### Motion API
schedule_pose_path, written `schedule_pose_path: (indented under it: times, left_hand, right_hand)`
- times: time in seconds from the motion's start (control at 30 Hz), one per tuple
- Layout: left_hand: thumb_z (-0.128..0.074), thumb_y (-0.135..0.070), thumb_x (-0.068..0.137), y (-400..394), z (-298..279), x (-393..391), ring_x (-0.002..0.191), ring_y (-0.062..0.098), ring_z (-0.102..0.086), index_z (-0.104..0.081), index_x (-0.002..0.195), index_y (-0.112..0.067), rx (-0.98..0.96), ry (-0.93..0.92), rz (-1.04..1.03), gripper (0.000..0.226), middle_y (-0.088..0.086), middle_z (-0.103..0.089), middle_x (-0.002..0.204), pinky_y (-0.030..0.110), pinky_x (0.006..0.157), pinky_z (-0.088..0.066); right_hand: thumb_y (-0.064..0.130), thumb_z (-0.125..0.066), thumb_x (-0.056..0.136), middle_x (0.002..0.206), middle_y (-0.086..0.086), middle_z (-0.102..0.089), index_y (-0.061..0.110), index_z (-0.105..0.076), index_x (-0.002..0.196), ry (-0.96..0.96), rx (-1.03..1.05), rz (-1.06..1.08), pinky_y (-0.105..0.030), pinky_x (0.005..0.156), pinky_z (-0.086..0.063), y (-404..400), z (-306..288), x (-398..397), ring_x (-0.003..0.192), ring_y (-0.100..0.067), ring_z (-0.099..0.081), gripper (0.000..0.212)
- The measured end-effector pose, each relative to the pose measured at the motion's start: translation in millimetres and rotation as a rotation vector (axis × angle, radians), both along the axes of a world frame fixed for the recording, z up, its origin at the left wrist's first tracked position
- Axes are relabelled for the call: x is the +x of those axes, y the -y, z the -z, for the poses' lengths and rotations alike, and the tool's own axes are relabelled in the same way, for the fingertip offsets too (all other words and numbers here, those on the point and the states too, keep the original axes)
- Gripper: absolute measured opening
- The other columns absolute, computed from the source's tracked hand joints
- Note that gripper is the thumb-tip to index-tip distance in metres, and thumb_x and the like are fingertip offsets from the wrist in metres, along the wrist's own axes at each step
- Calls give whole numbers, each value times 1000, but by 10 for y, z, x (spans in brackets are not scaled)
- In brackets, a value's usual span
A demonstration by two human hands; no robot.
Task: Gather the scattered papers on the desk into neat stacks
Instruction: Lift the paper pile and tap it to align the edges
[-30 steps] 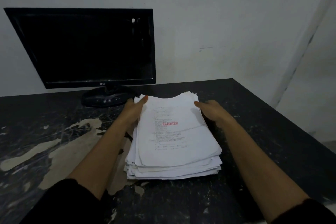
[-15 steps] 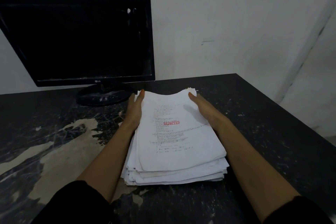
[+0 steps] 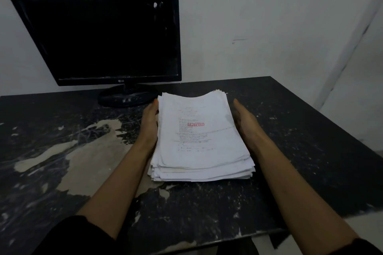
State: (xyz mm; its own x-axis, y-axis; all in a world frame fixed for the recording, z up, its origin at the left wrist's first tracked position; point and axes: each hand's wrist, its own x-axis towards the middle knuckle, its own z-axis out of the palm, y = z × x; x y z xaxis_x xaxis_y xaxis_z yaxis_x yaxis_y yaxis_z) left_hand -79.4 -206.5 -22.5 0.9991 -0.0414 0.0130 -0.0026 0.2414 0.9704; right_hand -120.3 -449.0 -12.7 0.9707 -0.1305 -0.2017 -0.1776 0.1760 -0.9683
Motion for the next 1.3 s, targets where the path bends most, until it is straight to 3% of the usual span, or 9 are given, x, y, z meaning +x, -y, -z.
schedule_pose_path:
  times: [0.1, 0.2, 0.37, 0.5, 0.7, 0.77, 0.9, 1.07, 1.3]
  left_hand:
    - [-42, -46, 100, -27, 123, -168, 78, -7, -64, -52, 115, -31, -111, -30, -16, 24, -15, -57, 95, 22, 79, -50]
    - [-55, -55, 90, -18, 181, -305, 108, 26, -64, -61, 126, -15, -92, -26, 101, 54, 7, -68, 115, 44, 100, -46]
    - [-42, -47, 100, -56, 143, -305, 89, 20, -69, -64, 107, -24, -183, -112, 37, 33, 0, -73, 98, 28, 72, -56]
    - [-60, -43, 93, -29, 108, -265, 112, 26, -60, -46, 141, -6, 198, -142, 6, 62, 11, -56, 137, 34, 91, -50]
    - [-67, -34, 91, -72, -211, -53, 75, 20, -54, -40, 141, -5, 526, -319, 76, 64, 10, -54, 131, 31, 59, -44]
    - [-67, -32, 91, -81, -272, -26, 79, 22, -55, -45, 138, -4, 658, -344, 114, 60, 14, -55, 131, 33, 68, -47]
    - [-69, -25, 89, -97, -334, -12, 86, 28, -60, -51, 126, -5, 716, -424, 162, 46, 12, -60, 108, 42, 82, -51]
    - [-67, -21, 91, -68, -290, -12, 91, 28, -60, -56, 116, -8, 752, -406, 189, 30, 12, -60, 115, 39, 86, -49]
    - [-74, -20, 85, -229, -213, 15, 116, 35, -58, -51, 136, 0, 547, -261, 115, 59, 17, -57, 134, 48, 101, -47]
  right_hand:
    - [47, -44, 99, 84, 12, -74, 29, -69, 93, 19, 17, 5, -33, 83, -53, -11, 60, -192, 82, -8, -69, 32]
    - [49, -42, 99, 115, 13, -63, 21, -60, 125, 54, -167, 17, -31, 101, -41, -158, 49, -304, 104, -9, -59, 42]
    - [49, -44, 98, 109, 3, -69, 24, -65, 112, 25, -136, 86, -37, 98, -48, -141, 119, -369, 100, -14, -64, 35]
    - [48, -57, 90, 148, -4, -42, 13, -34, 148, -53, -332, 143, -37, 106, -39, -167, 116, -371, 128, -25, -47, 71]
    - [28, -69, 86, 107, -10, -57, 7, -45, 133, -243, -283, 98, -38, 77, -52, 1, -239, -258, 91, -24, -57, 56]
    - [30, -68, 87, 100, -10, -59, 9, -54, 122, -303, -304, 34, -36, 70, -51, -25, -298, -259, 88, -25, -58, 44]
    - [33, -74, 80, 131, -11, -56, 5, -56, 130, -338, -447, -43, -39, 101, -41, -46, -290, -219, 117, -33, -54, 59]
    - [19, -66, 88, 131, -12, -56, -1, -51, 131, -317, -512, -58, -36, 86, -42, -69, -225, -217, 108, -29, -55, 50]
    - [3, -61, 91, 118, -9, -63, 5, -54, 125, -49, -300, -29, -35, 77, -54, -133, -214, -255, 98, -25, -63, 35]
